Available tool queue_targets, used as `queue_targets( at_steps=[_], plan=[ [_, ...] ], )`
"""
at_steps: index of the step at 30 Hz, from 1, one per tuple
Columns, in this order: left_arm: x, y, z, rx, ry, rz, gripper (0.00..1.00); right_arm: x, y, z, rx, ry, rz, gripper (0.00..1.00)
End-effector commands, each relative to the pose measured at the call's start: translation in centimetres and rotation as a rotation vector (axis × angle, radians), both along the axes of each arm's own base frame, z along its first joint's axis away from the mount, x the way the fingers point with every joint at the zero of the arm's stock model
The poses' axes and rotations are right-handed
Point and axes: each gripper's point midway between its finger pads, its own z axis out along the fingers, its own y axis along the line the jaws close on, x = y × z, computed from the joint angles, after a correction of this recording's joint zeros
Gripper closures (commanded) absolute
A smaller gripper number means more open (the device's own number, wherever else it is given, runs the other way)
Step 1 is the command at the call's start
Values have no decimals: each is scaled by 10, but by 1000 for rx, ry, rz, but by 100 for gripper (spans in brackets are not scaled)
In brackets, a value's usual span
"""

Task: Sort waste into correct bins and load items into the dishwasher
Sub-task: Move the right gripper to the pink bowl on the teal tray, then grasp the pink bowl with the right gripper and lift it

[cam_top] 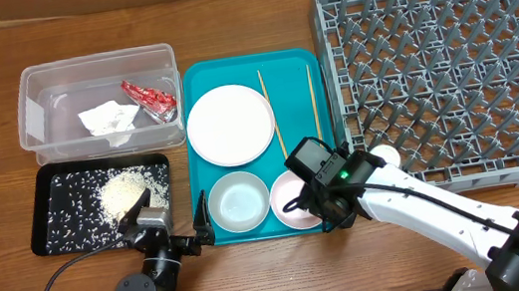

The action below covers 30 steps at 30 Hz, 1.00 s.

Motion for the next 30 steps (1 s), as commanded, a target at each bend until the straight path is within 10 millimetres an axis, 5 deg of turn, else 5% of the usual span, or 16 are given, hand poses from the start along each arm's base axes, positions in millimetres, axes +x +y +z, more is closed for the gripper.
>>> queue_targets(
  at_steps=[1,5,10,14,18,23,30],
  plan=[
    [0,0,1,-2,-6,-3,0,-20,6,-14,35,91,1,50],
    [0,0,0,-2,-6,-3,0,-15,7,-7,30,53,76,57],
    [0,0,1,-2,-6,-3,0,13,-7,36,-95,-118,257,55],
    [0,0,1,-2,-6,-3,0,29,6,72,-132,-263,683,49],
    [0,0,1,-2,-6,-3,0,32,8,71,-166,-300,876,37],
    [0,0,1,-2,-6,-3,0,66,-2,67,-280,-382,894,34],
    [0,0,1,-2,-6,-3,0,72,-1,31,-314,-328,1080,34]
  ],
)
